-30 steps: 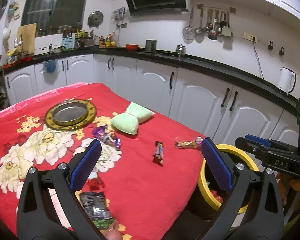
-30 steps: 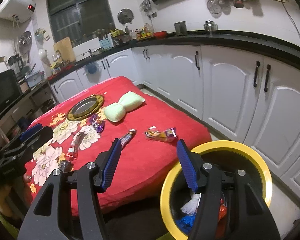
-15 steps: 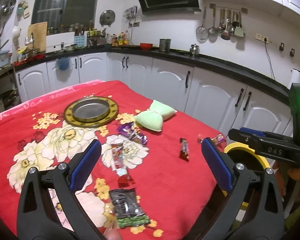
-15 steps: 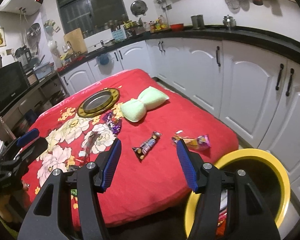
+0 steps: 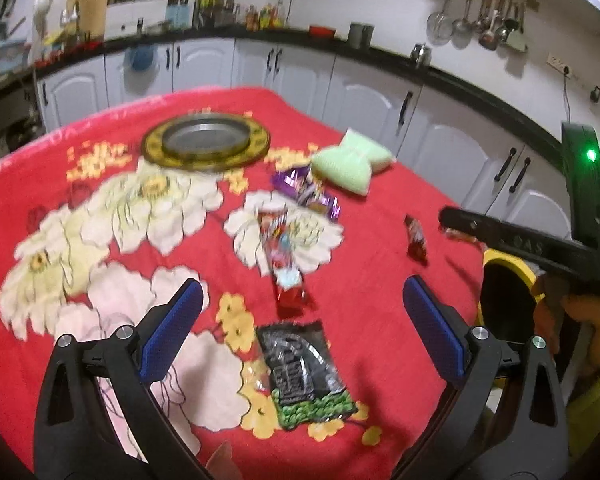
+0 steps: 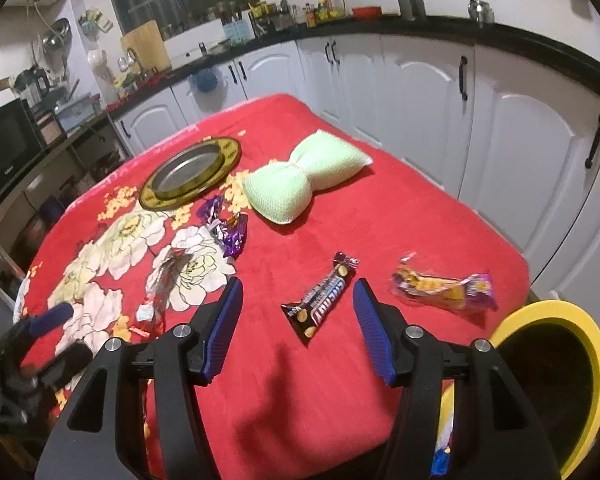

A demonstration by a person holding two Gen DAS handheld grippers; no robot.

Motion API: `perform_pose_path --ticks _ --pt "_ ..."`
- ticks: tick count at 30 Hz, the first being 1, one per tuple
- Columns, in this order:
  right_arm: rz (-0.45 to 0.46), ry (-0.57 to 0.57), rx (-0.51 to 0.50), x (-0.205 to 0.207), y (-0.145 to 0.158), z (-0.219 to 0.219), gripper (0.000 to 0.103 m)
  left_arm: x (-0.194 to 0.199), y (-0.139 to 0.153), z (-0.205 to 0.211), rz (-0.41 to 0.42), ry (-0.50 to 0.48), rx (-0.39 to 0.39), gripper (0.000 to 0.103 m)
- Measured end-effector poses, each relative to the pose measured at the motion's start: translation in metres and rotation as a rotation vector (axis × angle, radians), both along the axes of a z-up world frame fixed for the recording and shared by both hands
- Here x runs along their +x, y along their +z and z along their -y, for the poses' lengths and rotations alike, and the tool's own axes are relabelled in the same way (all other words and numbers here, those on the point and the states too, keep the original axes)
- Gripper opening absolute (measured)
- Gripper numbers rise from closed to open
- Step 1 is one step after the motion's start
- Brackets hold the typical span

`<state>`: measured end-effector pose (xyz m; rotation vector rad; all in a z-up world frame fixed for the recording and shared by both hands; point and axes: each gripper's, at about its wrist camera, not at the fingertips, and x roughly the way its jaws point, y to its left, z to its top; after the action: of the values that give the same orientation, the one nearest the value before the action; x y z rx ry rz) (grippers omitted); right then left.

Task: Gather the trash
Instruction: 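Grasp the black snack bag with the left tool while the right tool grasps the chocolate bar, then carry the black snack bag and chocolate bar over the bin with both tools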

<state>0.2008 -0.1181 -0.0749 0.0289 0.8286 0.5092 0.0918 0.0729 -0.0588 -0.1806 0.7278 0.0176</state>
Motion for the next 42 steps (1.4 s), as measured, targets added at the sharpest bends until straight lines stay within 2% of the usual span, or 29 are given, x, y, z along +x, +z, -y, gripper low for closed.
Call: perform_pose_path --ticks 9,12,15,20,22,24,27,29,34,42 --pt "-0.073 -0.017 -0.066 0.026 -0.034 -0.027 0.047 0.007 -0.03 0.0 -0.127 0.002 -0.041 0.092" --pt "-0.083 -0.026 -0.08 0.031 -0.043 -0.031 0.046 0.007 -0.037 0.004 -0.164 -0.004 -0.045 0.088" --pt "-0.115 -0.036 -0.084 0.035 -0.052 -0.03 0.035 0.006 -0.041 0.01 -0.183 -0.016 -0.028 0.082" --pt "-0.101 -0.037 -0.085 0.03 -0.056 -0.023 0.017 0.004 -0.051 0.012 -0.226 -0.01 -0.029 0.068" --pt "-0.102 -0.029 -0.072 0.027 -0.057 -0.019 0.015 0.003 -0.05 0.013 -0.227 -0.008 -0.018 0.056" --pt "-0.094 -0.021 -0.068 0.023 -0.058 -0.016 0.014 0.002 -0.05 0.014 -0.231 -0.006 -0.013 0.05" --pt "-0.089 -0.013 -0.056 0.015 -0.058 -0.011 0.014 0.0 -0.051 0.016 -0.237 0.002 0.006 0.046" --pt "-0.083 -0.008 -0.048 0.008 -0.058 -0.007 0.013 -0.002 -0.051 0.018 -0.237 0.001 0.012 0.039" --pt "-0.072 0.001 -0.031 -0.005 -0.058 0.0 0.013 -0.007 -0.05 0.014 -0.236 0.004 -0.014 0.03" --pt "-0.063 0.017 0.003 -0.023 -0.048 0.011 0.013 -0.014 -0.047 0.015 -0.219 -0.011 -0.051 0.02"
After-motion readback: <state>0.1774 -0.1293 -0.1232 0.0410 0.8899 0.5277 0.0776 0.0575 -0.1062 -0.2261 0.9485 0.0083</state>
